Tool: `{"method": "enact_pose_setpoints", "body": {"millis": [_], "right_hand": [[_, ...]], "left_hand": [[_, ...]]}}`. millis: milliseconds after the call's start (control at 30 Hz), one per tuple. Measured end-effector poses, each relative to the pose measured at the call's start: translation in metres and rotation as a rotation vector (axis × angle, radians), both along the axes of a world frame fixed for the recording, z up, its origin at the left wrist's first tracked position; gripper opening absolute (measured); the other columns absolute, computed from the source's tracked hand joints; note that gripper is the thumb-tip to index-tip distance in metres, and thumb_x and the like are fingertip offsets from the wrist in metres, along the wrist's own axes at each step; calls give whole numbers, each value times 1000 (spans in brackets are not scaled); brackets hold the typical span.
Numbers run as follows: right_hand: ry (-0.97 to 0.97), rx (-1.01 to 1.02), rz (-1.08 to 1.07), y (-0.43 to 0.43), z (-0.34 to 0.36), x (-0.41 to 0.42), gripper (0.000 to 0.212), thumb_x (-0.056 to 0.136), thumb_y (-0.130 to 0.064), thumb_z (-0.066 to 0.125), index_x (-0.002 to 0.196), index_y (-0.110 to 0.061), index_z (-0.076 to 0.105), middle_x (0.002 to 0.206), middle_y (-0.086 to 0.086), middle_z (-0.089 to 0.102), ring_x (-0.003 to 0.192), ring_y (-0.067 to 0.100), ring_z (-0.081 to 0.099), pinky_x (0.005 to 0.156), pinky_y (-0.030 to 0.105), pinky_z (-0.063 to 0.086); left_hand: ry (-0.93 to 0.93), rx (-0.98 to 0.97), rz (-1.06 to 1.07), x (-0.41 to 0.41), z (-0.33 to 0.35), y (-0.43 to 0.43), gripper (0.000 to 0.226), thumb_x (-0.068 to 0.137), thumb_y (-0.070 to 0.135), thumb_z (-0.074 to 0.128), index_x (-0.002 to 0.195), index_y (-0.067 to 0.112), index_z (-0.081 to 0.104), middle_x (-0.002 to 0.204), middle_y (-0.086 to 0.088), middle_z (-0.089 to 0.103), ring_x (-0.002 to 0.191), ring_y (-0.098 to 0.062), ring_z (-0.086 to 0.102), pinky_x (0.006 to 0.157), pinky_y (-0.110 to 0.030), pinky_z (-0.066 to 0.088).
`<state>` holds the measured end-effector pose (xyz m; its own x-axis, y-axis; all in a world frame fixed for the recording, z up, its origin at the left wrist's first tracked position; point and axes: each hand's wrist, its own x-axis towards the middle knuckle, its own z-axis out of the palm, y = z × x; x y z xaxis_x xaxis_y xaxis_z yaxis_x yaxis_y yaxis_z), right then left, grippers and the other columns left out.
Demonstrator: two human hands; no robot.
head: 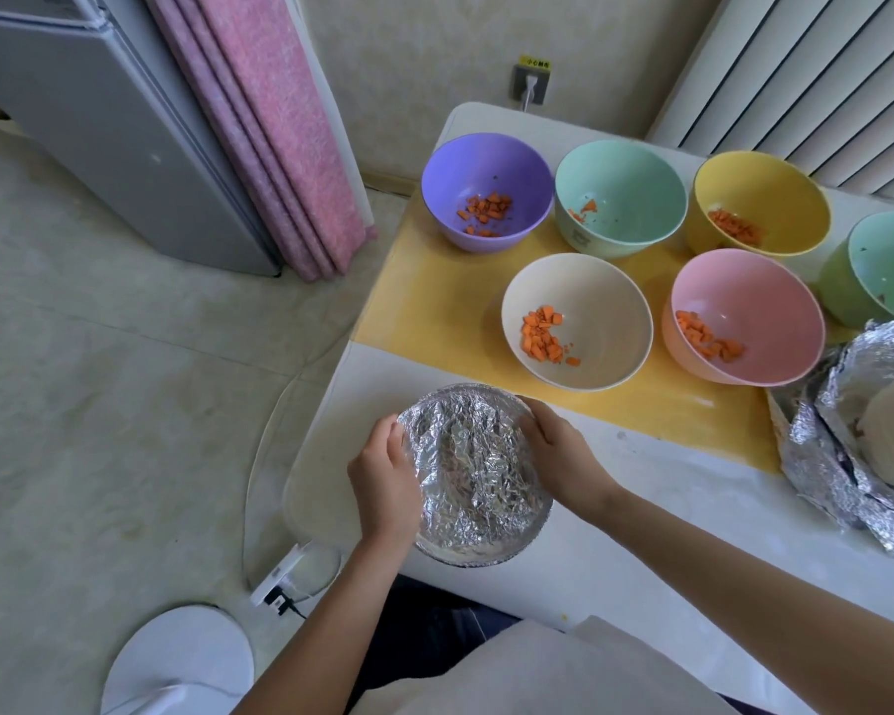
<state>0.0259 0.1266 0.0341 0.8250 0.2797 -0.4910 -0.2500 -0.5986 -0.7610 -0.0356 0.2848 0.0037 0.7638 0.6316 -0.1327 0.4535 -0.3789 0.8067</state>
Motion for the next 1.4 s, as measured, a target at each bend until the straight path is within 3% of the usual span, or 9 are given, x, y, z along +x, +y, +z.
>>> {"method": "enact_pose_setpoints", "body": {"millis": [100,200,333,467,667,767,933,1200,1400], "right_hand": [[-14,56,-12,5,2,5,39,102,-30,30,138,-19,40,125,3,56,107,18,52,87,23,36],[-67,129,-53,10,0,6,39,101,-35,31,137,-22,41,128,-1,55,118,16,50,101,35,38],[-109,224,-129,21,-2,8,33,102,-31,31,127,-23,50,116,-7,61,109,8,53,95,26,39],[-117,147,-59,28,-10,23,27,102,-27,32,104,-11,55,98,14,62,88,16,52,79,29,39],[55,134,110,21,-23,50,28,102,-28,35,99,-10,56,88,11,55,85,15,48,81,34,45],[108,93,162,20,-25,55,21,101,-26,38,100,-14,56,88,3,52,83,15,49,79,36,44],[-192,-70,280,34,-20,60,37,101,-24,37,135,-13,47,130,1,56,117,17,51,89,15,32],[-374,-121,274,42,-25,58,26,99,-11,41,113,-5,63,95,12,69,83,29,62,64,19,29],[-291,-138,231,31,-19,50,34,101,-19,36,130,-9,52,124,8,61,111,26,56,87,21,34]], "left_hand": [[-33,-4,45,5,3,7,21,97,2,42,85,1,60,58,-3,49,49,0,43,50,-9,32],[-59,6,127,14,4,15,22,97,1,40,94,-7,60,77,-18,64,66,-21,57,54,-5,35],[-51,53,140,19,6,17,23,97,-1,37,100,-8,58,89,-29,64,80,-41,57,57,-7,35],[25,43,160,13,1,19,24,99,3,34,107,-5,55,78,-19,61,73,-37,56,55,-27,26],[175,-31,3,2,7,25,19,99,12,30,101,8,49,65,-3,50,57,-20,46,47,-27,28],[155,-37,-108,8,9,31,22,98,17,34,110,15,53,85,0,61,77,-22,57,59,-29,36],[52,47,-318,33,7,38,32,99,18,39,128,12,53,126,0,58,115,-14,53,94,-22,39],[-13,163,-365,47,2,42,28,96,3,45,112,10,65,82,-7,69,63,-15,51,58,-6,33],[-35,113,-350,45,2,43,28,96,2,45,113,10,66,80,-12,68,73,-22,53,56,-11,35]]}}
